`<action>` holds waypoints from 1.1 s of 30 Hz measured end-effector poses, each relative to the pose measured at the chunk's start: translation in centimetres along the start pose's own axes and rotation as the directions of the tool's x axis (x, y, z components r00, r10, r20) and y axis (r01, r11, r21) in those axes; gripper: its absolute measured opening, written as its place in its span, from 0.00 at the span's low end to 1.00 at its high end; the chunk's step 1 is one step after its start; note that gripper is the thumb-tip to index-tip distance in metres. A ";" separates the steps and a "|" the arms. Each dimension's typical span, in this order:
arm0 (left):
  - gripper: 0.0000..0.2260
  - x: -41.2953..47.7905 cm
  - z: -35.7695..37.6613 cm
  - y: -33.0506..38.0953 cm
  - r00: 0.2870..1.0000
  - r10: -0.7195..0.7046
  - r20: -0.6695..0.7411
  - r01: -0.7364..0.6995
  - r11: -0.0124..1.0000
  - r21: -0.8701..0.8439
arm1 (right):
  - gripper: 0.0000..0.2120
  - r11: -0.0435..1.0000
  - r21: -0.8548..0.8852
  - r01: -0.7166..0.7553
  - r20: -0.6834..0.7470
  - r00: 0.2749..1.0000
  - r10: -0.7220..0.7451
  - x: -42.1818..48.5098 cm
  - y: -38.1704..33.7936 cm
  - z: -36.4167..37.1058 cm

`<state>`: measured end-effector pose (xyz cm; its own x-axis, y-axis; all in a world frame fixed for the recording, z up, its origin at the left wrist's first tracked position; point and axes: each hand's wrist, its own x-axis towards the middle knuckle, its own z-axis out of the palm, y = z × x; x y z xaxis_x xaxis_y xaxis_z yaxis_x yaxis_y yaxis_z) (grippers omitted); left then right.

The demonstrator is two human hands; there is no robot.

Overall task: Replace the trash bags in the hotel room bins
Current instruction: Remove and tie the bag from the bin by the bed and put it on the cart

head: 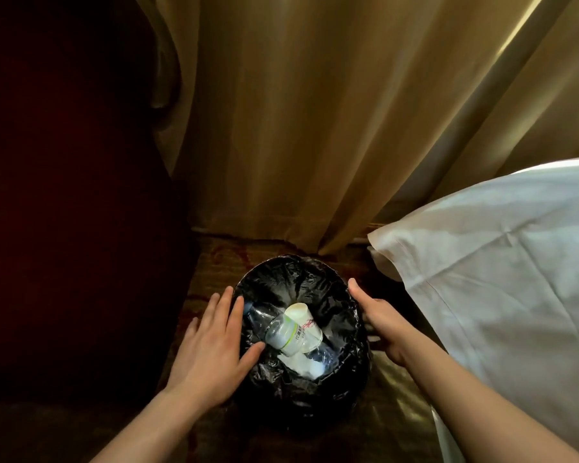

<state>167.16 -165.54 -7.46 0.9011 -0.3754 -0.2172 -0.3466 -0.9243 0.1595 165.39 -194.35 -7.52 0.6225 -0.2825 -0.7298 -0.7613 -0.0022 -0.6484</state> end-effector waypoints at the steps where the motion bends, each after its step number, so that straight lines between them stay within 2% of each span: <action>1: 0.42 -0.1 0.0 -0.1 1.000 0.000 0.006 0.000 1.000 -0.004 | 0.40 0.998 0.056 0.037 -0.050 0.998 -0.034 0.1 -0.2 -0.1; 3: 0.40 -0.2 0.0 -0.1 1.000 0.006 -0.002 -0.007 0.999 -0.035 | 0.25 0.972 0.198 0.123 -0.116 0.988 -0.101 0.0 -0.6 -0.6; 5: 0.38 -0.2 0.0 -0.2 1.000 0.023 -0.019 -0.025 0.994 -0.104 | 0.14 0.961 0.199 0.192 -0.151 0.975 -0.163 -0.2 -1.1 -1.0; 7: 0.39 -0.1 -0.2 -0.4 0.999 0.033 -0.028 -0.037 0.982 -0.186 | 0.09 0.957 0.004 0.289 -0.215 0.935 -0.282 -0.2 -1.7 -1.4; 9: 0.41 0.2 -0.6 -0.3 0.997 0.028 -0.066 -0.047 0.950 -0.310 | 0.08 0.873 -0.235 0.428 -0.233 0.847 -0.478 -0.8 -2.8 -1.3; 11: 0.37 0.7 -0.8 -0.2 0.993 -0.028 -0.112 -0.028 0.883 -0.469 | 0.08 0.776 -0.309 0.550 -0.178 0.768 -0.615 -1.5 -3.4 -1.0; 13: 0.34 1.3 -0.7 -0.1 0.986 -0.114 -0.123 0.019 0.804 -0.595 | 0.09 0.729 -0.260 0.633 -0.098 0.734 -0.672 -2.4 -3.7 -0.9; 15: 0.33 1.9 -0.7 -0.1 0.975 -0.190 -0.112 0.068 0.740 -0.669 | 0.09 0.741 -0.155 0.653 -0.017 0.748 -0.663 -3.2 -3.7 -1.1; 18: 0.31 3.1 -0.4 -0.4 0.961 -0.274 0.026 0.202 0.636 -0.745 | 0.11 0.741 0.051 0.669 0.085 0.737 -0.671 -4.0 -3.9 -1.7; 19: 0.31 3.4 -0.3 -0.6 0.953 -0.288 0.099 0.254 0.573 -0.779 | 0.11 0.735 0.123 0.667 0.104 0.728 -0.678 -4.3 -4.0 -1.9; 21: 0.32 3.9 0.3 -1.1 0.931 -0.292 0.220 0.321 0.367 -0.873 | 0.13 0.727 0.181 0.663 0.092 0.724 -0.683 -4.5 -4.2 -2.1; 22: 0.30 3.9 0.6 -1.4 0.930 -0.271 0.248 0.322 0.277 -0.905 | 0.13 0.724 0.129 0.677 0.056 0.724 -0.687 -4.4 -4.2 -2.2; 23: 0.27 3.7 0.6 -1.4 0.930 -0.265 0.253 0.320 0.248 -0.915 | 0.11 0.711 0.033 0.702 0.012 0.711 -0.703 -3.9 -4.1 -2.3; 24: 0.23 3.5 0.2 -1.4 0.930 -0.272 0.247 0.318 0.258 -0.912 | 0.09 0.686 -0.080 0.723 -0.017 0.687 -0.726 -3.6 -4.1 -2.5; 26: 0.15 3.3 -0.7 -1.5 0.924 -0.312 0.220 0.309 0.270 -0.912 | 0.12 0.615 -0.280 0.737 -0.021 0.636 -0.772 -3.1 -3.9 -3.0; 28: 0.08 3.3 -1.6 -1.7 0.911 -0.350 0.219 0.301 0.197 -0.933 | 0.16 0.540 -0.427 0.726 -0.009 0.593 -0.805 -3.1 -3.6 -3.5; 30: 0.09 3.1 -2.9 -1.8 0.905 -0.384 0.186 0.265 0.164 -0.950 | 0.19 0.482 -0.550 0.683 -0.063 0.541 -0.839 -3.3 -3.5 -4.0; 33: 0.12 2.5 -5.0 -1.7 0.920 -0.379 0.104 0.174 0.156 -0.972 | 0.22 0.458 -0.618 0.638 -0.199 0.437 -0.877 -3.8 -3.6 -4.4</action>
<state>171.26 -164.58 -3.42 0.9329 -0.0023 -0.3600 0.3560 -0.1432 0.9235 164.95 -197.53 -1.43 0.9037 -0.3124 0.2928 -0.0639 -0.7746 -0.6292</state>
